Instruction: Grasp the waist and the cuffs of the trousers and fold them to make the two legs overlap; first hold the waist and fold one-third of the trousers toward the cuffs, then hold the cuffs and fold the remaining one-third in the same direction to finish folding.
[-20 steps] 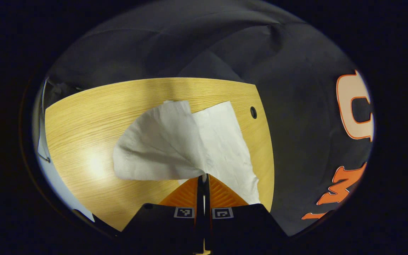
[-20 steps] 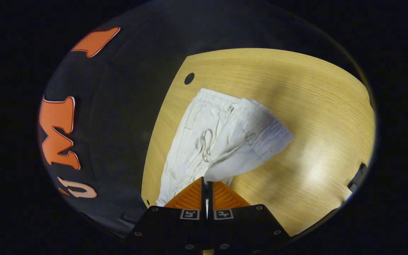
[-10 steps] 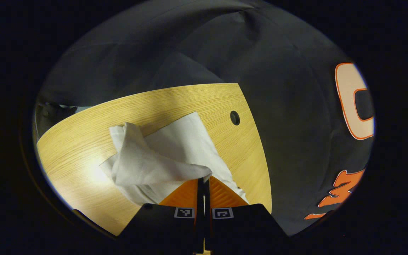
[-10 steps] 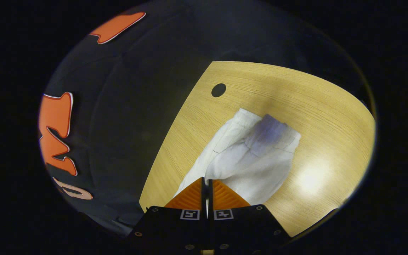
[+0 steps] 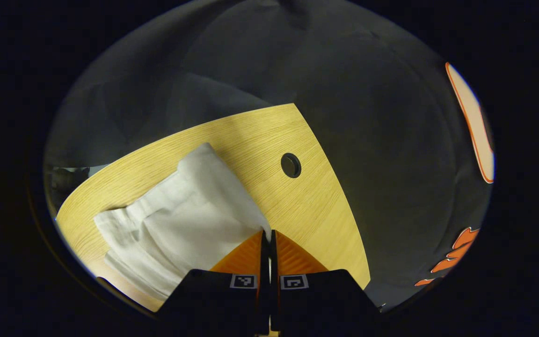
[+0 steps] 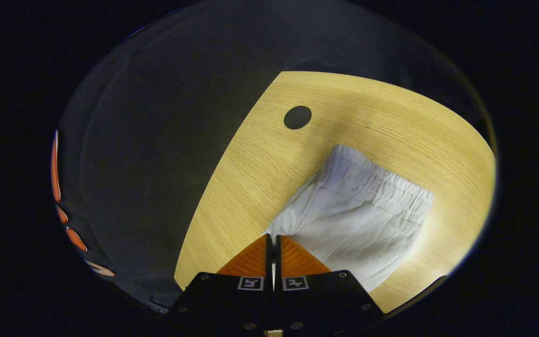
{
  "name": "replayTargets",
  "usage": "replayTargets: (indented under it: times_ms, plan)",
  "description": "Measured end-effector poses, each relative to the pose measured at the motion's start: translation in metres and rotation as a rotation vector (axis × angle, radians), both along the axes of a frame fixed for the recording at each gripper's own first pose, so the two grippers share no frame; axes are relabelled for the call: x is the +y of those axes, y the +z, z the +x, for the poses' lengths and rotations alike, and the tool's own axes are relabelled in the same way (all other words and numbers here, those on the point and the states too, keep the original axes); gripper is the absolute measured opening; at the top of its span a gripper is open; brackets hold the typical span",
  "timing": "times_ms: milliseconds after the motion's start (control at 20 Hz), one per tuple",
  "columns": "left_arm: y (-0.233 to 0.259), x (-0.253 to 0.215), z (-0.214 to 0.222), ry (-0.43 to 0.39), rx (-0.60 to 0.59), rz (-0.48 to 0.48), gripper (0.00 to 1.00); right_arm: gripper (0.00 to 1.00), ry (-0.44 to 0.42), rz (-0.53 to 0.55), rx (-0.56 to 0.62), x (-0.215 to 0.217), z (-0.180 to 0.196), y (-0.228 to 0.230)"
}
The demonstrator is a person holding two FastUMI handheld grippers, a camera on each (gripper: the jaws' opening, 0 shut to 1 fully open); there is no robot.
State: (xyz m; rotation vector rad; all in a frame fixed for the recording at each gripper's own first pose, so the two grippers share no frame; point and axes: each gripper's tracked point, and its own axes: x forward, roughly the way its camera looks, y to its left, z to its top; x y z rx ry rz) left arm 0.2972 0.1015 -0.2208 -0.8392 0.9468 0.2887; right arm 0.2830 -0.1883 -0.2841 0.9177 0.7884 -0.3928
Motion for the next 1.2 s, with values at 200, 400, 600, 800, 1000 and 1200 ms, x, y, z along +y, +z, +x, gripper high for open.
replayTargets:
  times_ms: [200,400,600,800,1000,1200]
  plan:
    - [-0.001,-0.006,0.010,-0.046,0.003,0.027,0.06,0.13,0.007,-0.009,-0.014,0.007,0.007,-0.001]
    - [0.013,0.001,0.012,-0.046,-0.017,0.071,0.79,0.51,0.037,-0.024,-0.017,0.013,-0.003,0.003]
    - [0.030,0.004,-0.003,-0.038,-0.028,0.072,1.00,0.99,0.072,-0.054,-0.035,0.018,-0.022,0.022]
    - [0.059,0.002,-0.019,-0.072,-0.091,0.088,1.00,0.98,0.072,-0.070,-0.060,0.006,-0.043,0.037]
    - [0.102,0.013,-0.029,-0.121,-0.174,0.208,1.00,0.98,0.007,-0.104,-0.071,-0.036,-0.071,0.045]
    - [0.164,0.011,-0.040,-0.150,-0.271,0.280,1.00,0.98,-0.051,-0.144,-0.005,-0.083,-0.099,0.018]
